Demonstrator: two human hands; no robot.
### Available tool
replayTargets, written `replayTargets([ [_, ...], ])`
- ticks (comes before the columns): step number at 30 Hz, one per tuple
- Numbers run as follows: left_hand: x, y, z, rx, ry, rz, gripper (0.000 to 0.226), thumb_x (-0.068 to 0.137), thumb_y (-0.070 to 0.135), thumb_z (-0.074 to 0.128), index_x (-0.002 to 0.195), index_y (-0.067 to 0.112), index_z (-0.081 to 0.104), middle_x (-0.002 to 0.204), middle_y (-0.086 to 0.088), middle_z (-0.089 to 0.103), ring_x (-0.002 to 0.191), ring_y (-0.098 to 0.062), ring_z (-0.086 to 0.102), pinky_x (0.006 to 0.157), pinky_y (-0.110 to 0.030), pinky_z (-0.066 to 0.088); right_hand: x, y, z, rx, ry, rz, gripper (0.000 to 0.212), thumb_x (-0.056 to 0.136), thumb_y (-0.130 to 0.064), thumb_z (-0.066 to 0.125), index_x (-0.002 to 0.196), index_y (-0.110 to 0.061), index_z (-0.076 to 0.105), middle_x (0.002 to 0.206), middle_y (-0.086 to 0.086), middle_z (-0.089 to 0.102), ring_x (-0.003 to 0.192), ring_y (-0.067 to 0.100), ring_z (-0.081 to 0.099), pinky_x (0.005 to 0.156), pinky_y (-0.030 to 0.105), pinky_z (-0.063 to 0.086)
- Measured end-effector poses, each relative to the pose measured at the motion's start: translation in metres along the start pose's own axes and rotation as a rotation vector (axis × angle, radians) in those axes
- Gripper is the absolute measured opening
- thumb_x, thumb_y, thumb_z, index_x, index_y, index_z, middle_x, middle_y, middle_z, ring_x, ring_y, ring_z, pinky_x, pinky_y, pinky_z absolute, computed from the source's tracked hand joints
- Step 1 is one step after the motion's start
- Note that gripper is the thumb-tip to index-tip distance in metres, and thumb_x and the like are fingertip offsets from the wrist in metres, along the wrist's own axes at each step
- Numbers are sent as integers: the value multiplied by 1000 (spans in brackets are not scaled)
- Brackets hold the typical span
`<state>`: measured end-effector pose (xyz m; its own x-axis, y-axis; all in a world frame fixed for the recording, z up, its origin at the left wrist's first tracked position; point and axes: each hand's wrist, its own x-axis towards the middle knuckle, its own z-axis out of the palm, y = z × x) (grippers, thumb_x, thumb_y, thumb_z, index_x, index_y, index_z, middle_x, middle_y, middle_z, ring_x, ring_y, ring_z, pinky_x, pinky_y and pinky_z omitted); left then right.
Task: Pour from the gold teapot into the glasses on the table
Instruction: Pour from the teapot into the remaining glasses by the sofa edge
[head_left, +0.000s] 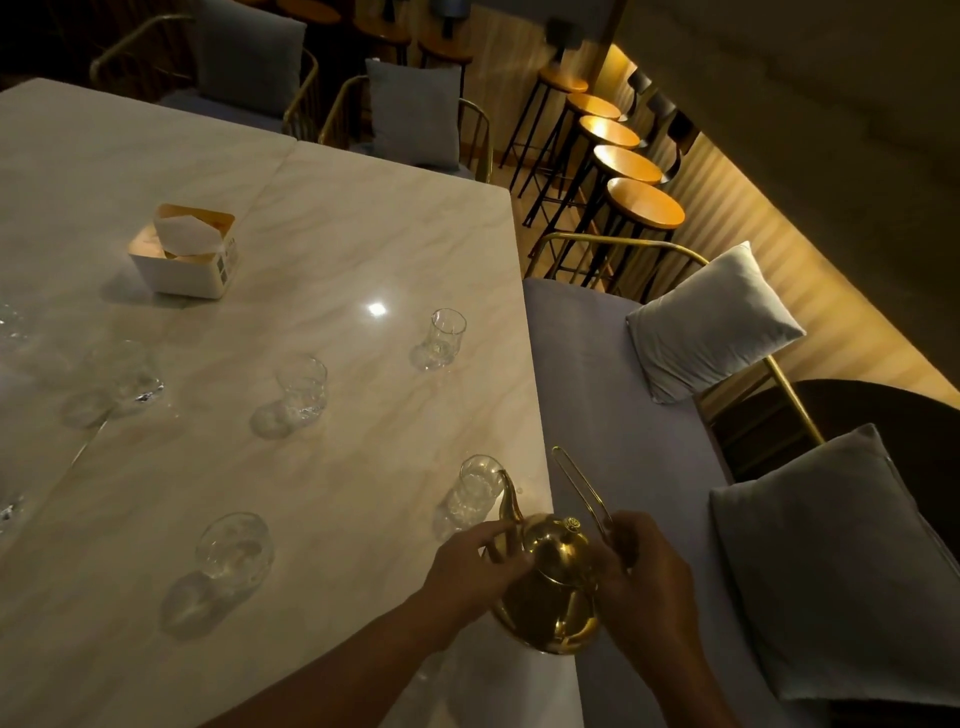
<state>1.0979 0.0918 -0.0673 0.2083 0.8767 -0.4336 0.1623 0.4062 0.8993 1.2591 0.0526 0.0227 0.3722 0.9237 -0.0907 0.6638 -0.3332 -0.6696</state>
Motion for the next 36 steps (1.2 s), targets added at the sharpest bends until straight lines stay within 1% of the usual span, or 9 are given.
replayTargets([
  [4, 1, 5, -13, 33, -55, 41, 49, 74, 49, 74, 121, 41, 61, 123, 15, 58, 112, -12, 55, 98, -34, 51, -14, -6, 4, 39, 69, 7, 26, 89, -6, 71, 110, -17, 61, 93, -4, 64, 83, 5, 60, 68, 17, 46],
  [8, 4, 22, -29, 53, -79, 115, 46, 78, 44, 74, 121, 41, 61, 111, 20, 60, 110, -13, 58, 98, -37, 52, -15, -28, 3, 50, 148, 26, 29, 91, -7, 69, 117, -16, 61, 103, 3, 67, 96, 22, 65, 85, 44, 58],
  [10, 4, 36, -38, 69, -73, 157, 47, 79, 46, 73, 124, 39, 59, 105, 24, 56, 109, -13, 59, 98, -37, 51, -12, -43, 1, 58, 183, 22, 30, 91, -8, 68, 119, -18, 61, 107, 4, 68, 100, 24, 65, 87, 49, 58],
  [17, 24, 84, -67, 60, -58, 260, 52, 78, 53, 70, 126, 37, 58, 124, 10, 62, 114, -14, 56, 100, -40, 50, 22, -91, -10, 60, 210, -95, 29, 95, -11, 63, 122, -19, 58, 112, 1, 64, 103, 21, 64, 68, 26, 53],
  [21, 44, 112, -81, 51, -36, 276, 46, 84, 43, 69, 127, 35, 58, 109, 12, 60, 111, -12, 55, 96, -31, 48, 55, -118, -10, 51, 225, -151, 33, 93, -14, 65, 125, -19, 59, 113, -1, 65, 106, 21, 64, 85, 46, 59],
  [27, 89, 136, -94, 10, 3, 256, 48, 83, 45, 70, 129, 37, 56, 112, 6, 60, 109, -11, 53, 89, -27, 45, 117, -134, 0, 87, 189, -226, 33, 93, -19, 67, 125, -21, 60, 112, 0, 67, 103, 20, 66, 82, 49, 61],
  [31, 124, 140, -91, -24, 59, 182, 51, 77, 53, 72, 125, 44, 57, 122, 3, 60, 112, -21, 58, 94, -46, 54, 155, -136, 12, 96, 162, -296, 31, 93, -17, 68, 123, -21, 63, 108, -5, 65, 100, 13, 63, 81, 36, 59],
  [34, 143, 137, -90, -83, 91, 122, 51, 74, 54, 73, 122, 47, 57, 127, 1, 59, 112, -23, 59, 89, -47, 56, 176, -137, 24, 68, 134, -342, 32, 93, -17, 68, 124, -18, 63, 105, -8, 63, 96, 9, 58, 73, 14, 46],
  [36, 157, 135, -88, -117, 119, 77, 50, 77, 50, 73, 124, 44, 58, 128, -1, 58, 108, -22, 61, 81, -43, 59, 195, -135, 31, 42, 113, -355, 32, 93, -19, 68, 125, -17, 64, 108, -4, 67, 95, 8, 58, 72, 13, 44],
])
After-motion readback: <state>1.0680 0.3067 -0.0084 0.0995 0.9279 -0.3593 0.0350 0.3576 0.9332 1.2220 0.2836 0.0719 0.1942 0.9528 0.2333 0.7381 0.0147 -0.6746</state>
